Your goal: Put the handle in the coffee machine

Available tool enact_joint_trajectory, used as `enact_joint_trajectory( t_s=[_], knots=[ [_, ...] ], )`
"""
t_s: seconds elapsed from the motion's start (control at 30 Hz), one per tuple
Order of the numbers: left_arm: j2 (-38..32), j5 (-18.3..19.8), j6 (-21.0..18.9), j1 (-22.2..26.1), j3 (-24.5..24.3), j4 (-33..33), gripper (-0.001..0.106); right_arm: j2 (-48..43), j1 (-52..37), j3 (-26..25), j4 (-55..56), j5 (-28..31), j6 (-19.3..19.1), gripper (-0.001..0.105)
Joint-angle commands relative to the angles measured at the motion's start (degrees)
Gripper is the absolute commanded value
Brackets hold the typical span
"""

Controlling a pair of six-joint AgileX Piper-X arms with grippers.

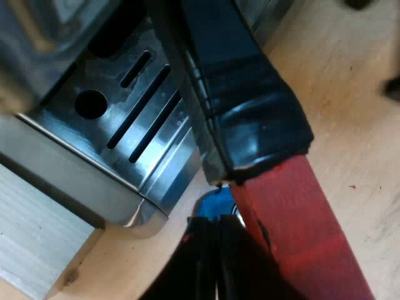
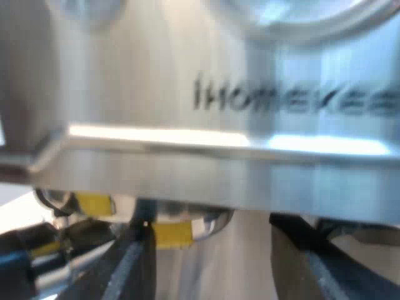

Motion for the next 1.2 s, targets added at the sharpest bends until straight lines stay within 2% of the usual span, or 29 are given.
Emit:
enact_joint_trajectory(
  t_s=[0.03,0.17,0.4,0.47,0.57,0.6,0.73,0.83,0.87,1.0,1.03,1.2],
  knots=[
    [-0.6,5.24,-1.28,-0.87,-0.02,-0.39,0.0,-2.73,0.8,2.96,-1.31,-1.47,0.46,0.045],
    [-0.6,5.6,-4.63,-0.87,-0.02,-1.18,0.0,-5.61,2.38,6.28,-1.23,-1.38,1.1,0.045],
    [-0.6,5.59,-5.68,-0.87,-0.02,-1.58,0.0,-9.36,4.95,9.61,2.06,-1.43,1.53,0.045],
    [-0.6,5.27,-5.93,-1.44,-0.02,-1.94,0.0,-11.47,5.83,10.71,5.93,-1.53,4.41,0.045],
    [-0.6,5.27,-6.56,-2.66,-0.02,-2.07,0.0,-14.41,6.64,11.77,10.46,-2.78,6.66,0.045],
    [-0.6,5.27,-7.51,-4.02,-0.02,-2.2,0.0,-14.63,6.69,11.81,10.9,-2.92,6.74,0.045],
    [-0.6,1.36,-8.5,-8.55,-0.02,-2.6,0.0,-20.23,7.58,11.9,21.62,-6.45,7.06,0.045],
    [-0.6,1.24,-10.34,-9.76,-0.02,-3.03,0.0,-22.54,7.58,11.9,25.2,-8.26,8.05,0.045],
    [-0.6,1.24,-12.34,-10.94,-0.02,-3.63,0.0,-25.68,7.58,11.9,30.63,-9.63,8.89,0.045],
    [-0.6,1.24,-15.64,-11.35,-0.02,-4.41,0.0,-30.55,7.58,11.9,39.56,-13.82,8.88,0.045],
    [-0.6,0.27,-17.12,-11.35,-0.02,-4.7,0.0,-31.64,7.58,11.9,41.44,-14.51,8.88,0.045],
    [-0.6,-1.2,-19.29,-11.35,-0.02,-5.19,0.0,-36.69,7.46,11.9,49.11,-17.92,9.09,0.045]
  ],
)
